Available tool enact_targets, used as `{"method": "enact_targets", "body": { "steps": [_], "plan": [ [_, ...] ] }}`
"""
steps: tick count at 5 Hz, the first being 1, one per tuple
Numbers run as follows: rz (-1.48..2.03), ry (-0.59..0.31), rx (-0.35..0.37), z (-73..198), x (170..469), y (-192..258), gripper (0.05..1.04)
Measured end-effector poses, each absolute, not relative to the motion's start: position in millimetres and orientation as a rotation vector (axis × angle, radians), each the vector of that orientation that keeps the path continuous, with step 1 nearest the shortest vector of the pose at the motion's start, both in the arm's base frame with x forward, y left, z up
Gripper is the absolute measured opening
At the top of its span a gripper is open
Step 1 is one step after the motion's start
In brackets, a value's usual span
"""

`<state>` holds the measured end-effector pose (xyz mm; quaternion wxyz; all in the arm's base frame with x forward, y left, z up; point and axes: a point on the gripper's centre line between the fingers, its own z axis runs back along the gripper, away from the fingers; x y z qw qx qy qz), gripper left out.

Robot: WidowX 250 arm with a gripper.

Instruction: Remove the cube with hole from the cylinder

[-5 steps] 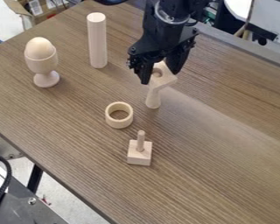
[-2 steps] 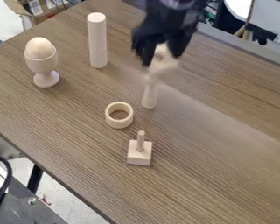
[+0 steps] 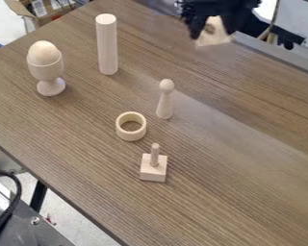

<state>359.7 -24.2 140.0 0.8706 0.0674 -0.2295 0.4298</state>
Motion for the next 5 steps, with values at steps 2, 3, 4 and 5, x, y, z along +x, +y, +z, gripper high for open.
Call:
{"method": "enact_targets", "body": {
  "steps": [2,3,4,5],
  "plan": [
    [0.834,-0.344,0.031,82,369,-51,0.772],
    [0.833,-0.285,-0.016,58,368,-56,0.772],
    [0.825,-0.223,-0.053,30,371,-53,0.837],
    [0.819,-0.213,-0.05,31,370,-50,0.987]
  ]
}}
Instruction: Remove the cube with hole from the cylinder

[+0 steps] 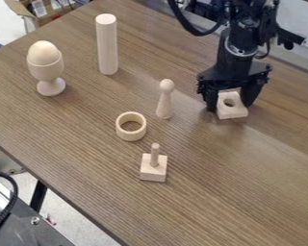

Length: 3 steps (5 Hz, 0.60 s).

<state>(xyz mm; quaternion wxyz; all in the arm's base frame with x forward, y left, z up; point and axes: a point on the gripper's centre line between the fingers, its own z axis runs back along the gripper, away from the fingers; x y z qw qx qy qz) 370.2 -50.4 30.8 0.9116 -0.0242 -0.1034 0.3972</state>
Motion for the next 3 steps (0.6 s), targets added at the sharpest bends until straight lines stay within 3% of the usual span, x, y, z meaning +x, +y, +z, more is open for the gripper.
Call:
{"method": "enact_targets", "body": {
  "steps": [1,3],
  "plan": [
    [0.803,-0.213,0.0,33,368,-45,0.989],
    [0.816,-0.435,0.038,113,374,-40,0.989]
  ]
}}
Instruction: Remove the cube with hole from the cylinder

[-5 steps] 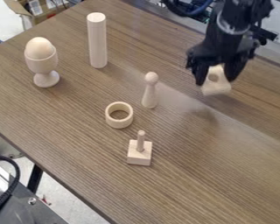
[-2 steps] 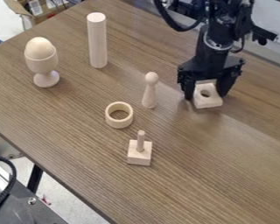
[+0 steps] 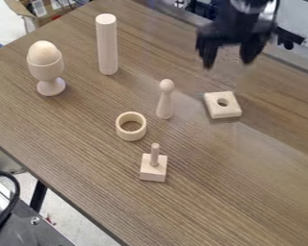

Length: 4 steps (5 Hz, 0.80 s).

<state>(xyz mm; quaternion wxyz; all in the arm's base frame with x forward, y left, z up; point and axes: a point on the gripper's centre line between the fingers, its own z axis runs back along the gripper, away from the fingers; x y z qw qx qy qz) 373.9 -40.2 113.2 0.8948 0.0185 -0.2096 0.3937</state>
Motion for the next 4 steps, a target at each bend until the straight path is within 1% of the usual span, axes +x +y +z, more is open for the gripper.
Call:
{"method": "enact_targets", "body": {
  "steps": [1,2,4],
  "plan": [
    [0.835,-0.506,0.072,147,366,-39,0.989],
    [0.876,-0.482,0.149,167,343,-31,0.989],
    [0.887,-0.483,0.15,170,341,-30,0.989]
  ]
}}
